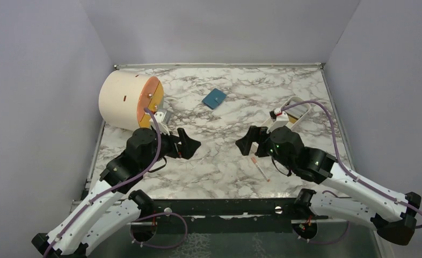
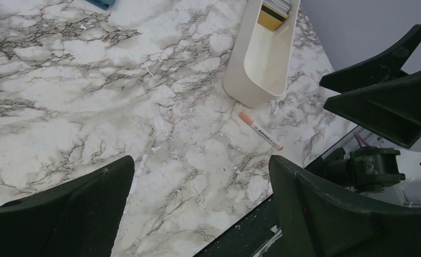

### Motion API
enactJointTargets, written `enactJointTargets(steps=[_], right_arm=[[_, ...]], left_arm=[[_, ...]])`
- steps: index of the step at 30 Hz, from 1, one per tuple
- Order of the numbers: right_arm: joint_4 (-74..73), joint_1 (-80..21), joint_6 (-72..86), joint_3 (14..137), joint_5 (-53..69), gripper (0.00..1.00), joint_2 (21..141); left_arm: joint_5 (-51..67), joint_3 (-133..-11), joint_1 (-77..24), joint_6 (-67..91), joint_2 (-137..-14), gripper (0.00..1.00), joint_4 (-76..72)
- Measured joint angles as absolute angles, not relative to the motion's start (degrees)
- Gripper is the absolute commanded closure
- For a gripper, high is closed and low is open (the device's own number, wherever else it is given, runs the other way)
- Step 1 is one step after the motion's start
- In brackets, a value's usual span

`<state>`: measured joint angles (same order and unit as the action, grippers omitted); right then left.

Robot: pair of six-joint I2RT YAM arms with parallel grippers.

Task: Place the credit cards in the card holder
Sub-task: Move the card holder to the center of the board.

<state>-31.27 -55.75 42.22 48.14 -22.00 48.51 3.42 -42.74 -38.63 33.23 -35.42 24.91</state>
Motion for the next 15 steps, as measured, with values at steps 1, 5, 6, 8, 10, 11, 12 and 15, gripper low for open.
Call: enactJointTargets(steps=[1,5,6,8,10,11,12,15], right_arm=[[-31.24,-55.75,42.22,48.14,-22.0,0.0,48.38],[-31.2,-55.75,42.24,48.12,-21.98,0.0,48.21],[-31.16,-55.75,42.26,48.05,-21.98,0.0,48.21],[-30.85,-55.75,42.28,47.88,-21.98,0.0,48.34],[-30.17,-55.75,42.3,47.86,-22.0,0.0,48.88],[-29.54,-55.75,42.3,47.86,-22.0,0.0,49.43],[-29.02,-55.75,42.28,47.86,-22.0,0.0,50.0],[-26.44,-55.75,42.09,47.88,-22.0,0.0,52.45]], left_arm=[[3.42,-42.74,-38.63,33.23,-35.29,0.01,24.91],[3.16,-42.74,-38.61,33.3,-34.0,0.01,24.91],[3.03,-42.74,-38.63,33.3,-33.69,0.01,24.91],[2.83,-42.74,-38.61,33.3,-33.28,0.01,24.91],[2.57,-42.74,-38.63,33.3,-33.06,0.01,24.95],[2.52,-42.72,-38.63,33.3,-33.12,0.01,24.97],[2.48,-42.7,-38.63,33.3,-33.21,0.01,25.02],[2.35,-42.41,-38.63,33.28,-33.39,0.01,25.1]])
